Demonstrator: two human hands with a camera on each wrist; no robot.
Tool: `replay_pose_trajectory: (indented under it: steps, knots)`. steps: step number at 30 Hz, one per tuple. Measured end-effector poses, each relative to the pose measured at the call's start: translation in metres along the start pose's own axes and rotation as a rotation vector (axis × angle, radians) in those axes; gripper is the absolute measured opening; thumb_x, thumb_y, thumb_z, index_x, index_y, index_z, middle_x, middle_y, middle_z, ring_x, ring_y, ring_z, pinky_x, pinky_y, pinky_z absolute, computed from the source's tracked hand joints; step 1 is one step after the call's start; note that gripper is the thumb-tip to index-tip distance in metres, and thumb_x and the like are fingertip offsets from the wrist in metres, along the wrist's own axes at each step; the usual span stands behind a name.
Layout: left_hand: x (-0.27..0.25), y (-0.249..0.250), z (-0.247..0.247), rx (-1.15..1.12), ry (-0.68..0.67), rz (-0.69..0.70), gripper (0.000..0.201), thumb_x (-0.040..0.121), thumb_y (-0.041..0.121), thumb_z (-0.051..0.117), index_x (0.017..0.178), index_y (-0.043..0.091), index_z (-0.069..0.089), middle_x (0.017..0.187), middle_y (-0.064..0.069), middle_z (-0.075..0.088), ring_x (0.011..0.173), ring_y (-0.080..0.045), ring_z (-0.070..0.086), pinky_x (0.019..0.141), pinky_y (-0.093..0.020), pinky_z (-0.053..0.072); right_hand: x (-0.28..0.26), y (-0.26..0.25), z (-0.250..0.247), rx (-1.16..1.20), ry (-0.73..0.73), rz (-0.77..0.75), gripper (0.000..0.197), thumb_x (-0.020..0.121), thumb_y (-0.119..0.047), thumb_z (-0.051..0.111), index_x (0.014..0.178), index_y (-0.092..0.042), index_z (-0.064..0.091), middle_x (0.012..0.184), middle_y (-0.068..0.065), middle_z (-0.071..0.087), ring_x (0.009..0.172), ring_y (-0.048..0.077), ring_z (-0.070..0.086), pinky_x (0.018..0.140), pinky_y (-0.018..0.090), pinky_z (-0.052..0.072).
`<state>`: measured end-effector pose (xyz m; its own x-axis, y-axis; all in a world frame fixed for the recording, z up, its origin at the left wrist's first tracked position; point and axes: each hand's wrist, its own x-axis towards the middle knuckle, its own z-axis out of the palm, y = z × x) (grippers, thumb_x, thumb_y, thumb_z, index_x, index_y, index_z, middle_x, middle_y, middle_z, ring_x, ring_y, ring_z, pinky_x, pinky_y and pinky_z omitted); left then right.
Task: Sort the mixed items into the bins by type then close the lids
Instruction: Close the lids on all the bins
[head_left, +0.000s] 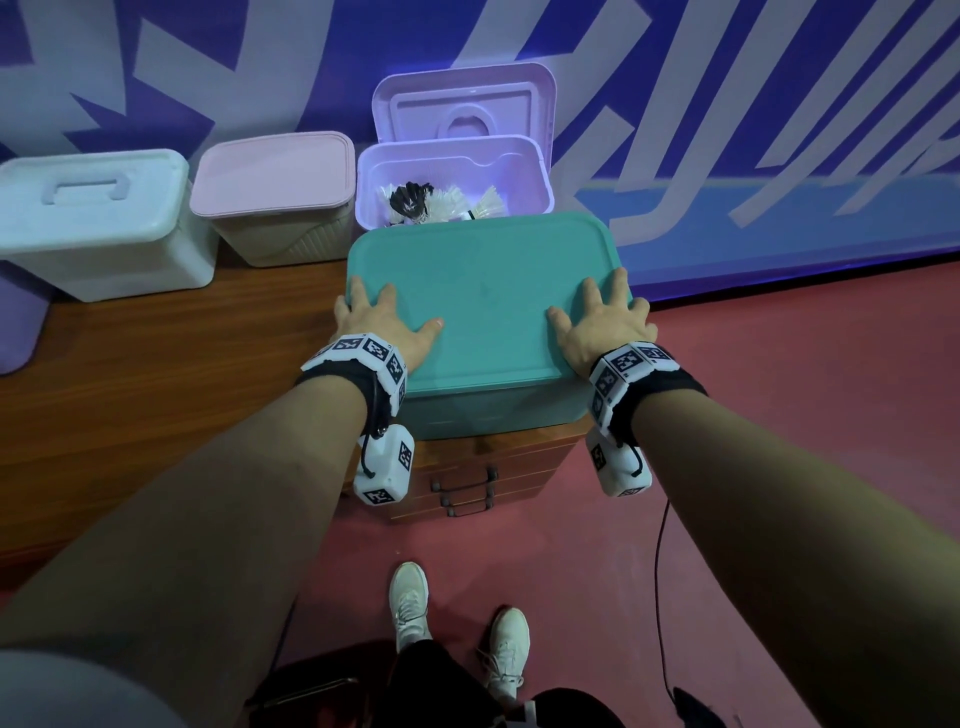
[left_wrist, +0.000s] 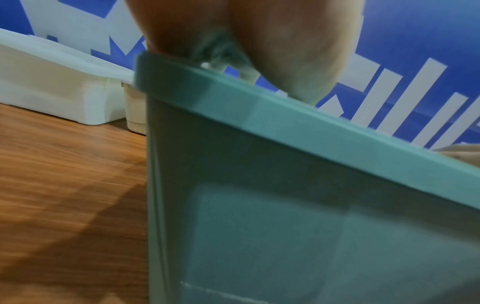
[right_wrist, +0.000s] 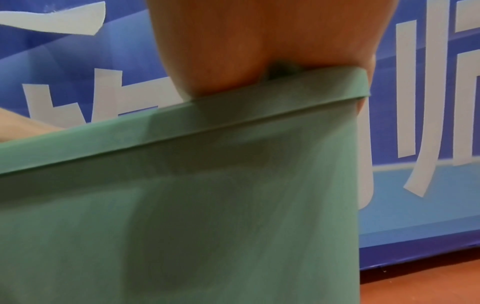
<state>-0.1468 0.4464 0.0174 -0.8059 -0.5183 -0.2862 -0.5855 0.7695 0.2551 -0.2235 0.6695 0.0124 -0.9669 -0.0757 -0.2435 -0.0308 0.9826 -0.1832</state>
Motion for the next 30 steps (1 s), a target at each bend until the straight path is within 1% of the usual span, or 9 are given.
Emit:
replay_pose_trajectory:
  steps: [2,4,7,11,16,18,22,24,30]
  knots:
    - [0.002,0.001,-0.002,0.011,-0.008,0.0,0.083,0.085,0.067,0.048,0.151,0.025,0.02,0.161,-0.005,-0.004,0.147,-0.033,0.002,0.115,-0.052,0.023,-0.001,-0.001,-0.002,0.0,-0.018,0.002,0.066,0.092,-0.061,0.03,0.147,-0.025,0.02,0.16,0.003,-0.004,0.138,0.038,0.019,0.11,0.051,0.023]
    - [0.003,0.002,-0.004,0.012,0.013,0.004,0.083,0.083,0.067,0.051,0.149,0.023,0.025,0.16,-0.007,0.001,0.146,-0.034,0.004,0.116,-0.052,0.022,0.0,-0.003,-0.006,0.007,-0.037,0.016,0.068,0.092,-0.061,0.033,0.148,-0.025,0.02,0.16,0.004,-0.004,0.143,0.038,0.01,0.115,0.056,0.013]
    - [0.006,0.002,-0.008,0.003,0.056,0.017,0.087,0.08,0.067,0.055,0.149,0.023,0.025,0.159,-0.01,0.007,0.146,-0.032,0.002,0.117,-0.052,0.019,0.003,-0.012,-0.013,0.017,-0.044,0.009,0.07,0.091,-0.062,0.037,0.148,-0.025,0.022,0.16,0.004,-0.003,0.146,0.036,0.0,0.115,0.059,0.004]
    - [0.015,0.005,-0.01,0.067,0.013,0.071,0.092,0.081,0.069,0.053,0.152,0.026,0.014,0.161,-0.006,-0.004,0.148,-0.029,-0.008,0.118,-0.052,0.015,0.011,-0.022,-0.024,-0.016,-0.078,-0.051,0.071,0.091,-0.061,0.038,0.15,-0.028,0.018,0.161,0.003,-0.005,0.147,0.035,-0.004,0.116,0.059,0.004]
    - [0.029,0.009,-0.011,0.118,-0.084,0.062,0.099,0.077,0.077,0.048,0.153,0.031,0.007,0.161,-0.005,-0.013,0.147,-0.029,-0.017,0.12,-0.051,0.009,0.025,-0.03,-0.027,-0.035,-0.146,-0.091,0.067,0.09,-0.062,0.041,0.145,-0.029,0.026,0.16,0.002,-0.002,0.146,0.038,-0.007,0.114,0.062,0.007]
    - [0.032,0.011,-0.012,0.115,-0.092,0.068,0.099,0.077,0.078,0.048,0.153,0.031,0.007,0.161,-0.004,-0.013,0.147,-0.028,-0.017,0.119,-0.053,0.009,0.028,-0.032,-0.023,-0.046,-0.149,-0.088,0.066,0.089,-0.063,0.041,0.143,-0.029,0.028,0.16,0.003,-0.001,0.145,0.039,-0.008,0.113,0.063,0.007]
    - [0.036,0.012,-0.014,0.099,-0.085,0.111,0.1,0.076,0.077,0.051,0.153,0.031,0.007,0.162,-0.003,-0.012,0.148,-0.026,-0.016,0.117,-0.057,0.008,0.029,-0.036,-0.02,-0.04,-0.083,-0.035,0.064,0.089,-0.063,0.043,0.143,-0.03,0.031,0.16,0.002,-0.003,0.145,0.039,-0.009,0.114,0.062,0.004]
    - [0.04,0.011,-0.014,0.113,-0.086,0.126,0.1,0.075,0.077,0.051,0.153,0.031,0.008,0.162,-0.003,-0.011,0.148,-0.025,-0.015,0.118,-0.057,0.008,0.031,-0.036,-0.022,-0.036,-0.074,-0.028,0.064,0.089,-0.062,0.043,0.144,-0.03,0.031,0.16,0.001,-0.003,0.145,0.039,-0.009,0.114,0.063,0.005]
    - [0.047,0.011,-0.011,0.146,-0.1,0.141,0.101,0.076,0.078,0.049,0.153,0.03,0.007,0.161,-0.006,-0.012,0.148,-0.028,-0.014,0.119,-0.053,0.009,0.037,-0.034,-0.02,-0.034,-0.108,-0.031,0.069,0.09,-0.063,0.038,0.149,-0.031,0.02,0.16,-0.001,-0.004,0.145,0.038,-0.01,0.114,0.063,0.007]
